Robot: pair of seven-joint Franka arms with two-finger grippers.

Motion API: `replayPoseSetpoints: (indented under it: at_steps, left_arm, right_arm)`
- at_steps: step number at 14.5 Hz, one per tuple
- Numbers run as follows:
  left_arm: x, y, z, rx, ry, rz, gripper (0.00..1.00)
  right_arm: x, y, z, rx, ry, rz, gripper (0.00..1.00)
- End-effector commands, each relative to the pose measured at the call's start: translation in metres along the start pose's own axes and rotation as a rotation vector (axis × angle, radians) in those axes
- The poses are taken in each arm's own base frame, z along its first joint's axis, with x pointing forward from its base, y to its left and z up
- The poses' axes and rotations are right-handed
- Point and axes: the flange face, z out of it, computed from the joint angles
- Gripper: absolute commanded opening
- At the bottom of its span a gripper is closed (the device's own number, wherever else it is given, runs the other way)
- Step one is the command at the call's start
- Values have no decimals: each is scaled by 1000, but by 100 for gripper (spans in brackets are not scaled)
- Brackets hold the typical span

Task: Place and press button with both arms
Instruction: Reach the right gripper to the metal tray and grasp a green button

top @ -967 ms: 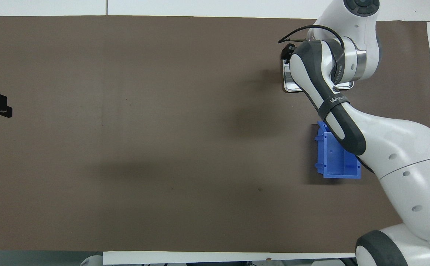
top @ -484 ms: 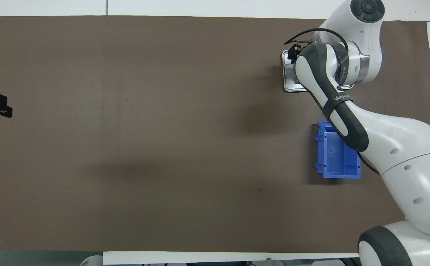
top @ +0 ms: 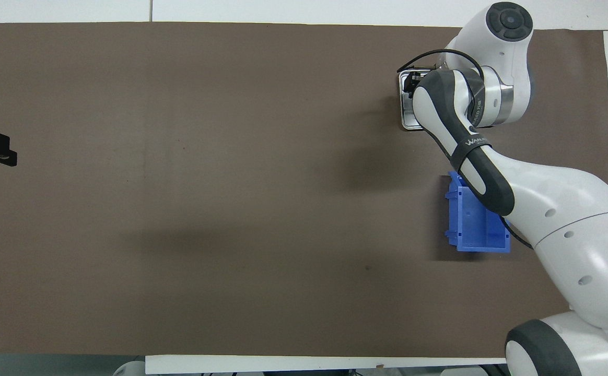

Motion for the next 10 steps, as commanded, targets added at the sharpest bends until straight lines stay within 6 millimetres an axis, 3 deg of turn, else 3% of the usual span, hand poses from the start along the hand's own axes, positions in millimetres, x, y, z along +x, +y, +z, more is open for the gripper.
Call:
replayPoseSetpoints:
  at_steps: [1,2,3,5,6,10]
  left_arm:
    - [-7,-3,-5,5,5,-13,100]
    - [-6,-2,-5,5,8,-11,100]
    - [-6,-1,-5,5,11,-7,100]
    - [-5,-1,-5,5,13,-1,100]
    - [-6,-1,-5,5,10,-5,100]
    - [-7,-1,-5,6,5,-10,100]
  right_arm:
    - [-4,4,1,10,-7,-16,75]
    - [-4,7,0,9,-12,-15,69]
    - [-4,8,1,8,-16,-13,53]
    - [-7,6,-2,-1,-39,-17,10]
    - [-7,4,-9,-1,-39,-19,0]
    - [-13,-7,-74,5,-90,-16,0]
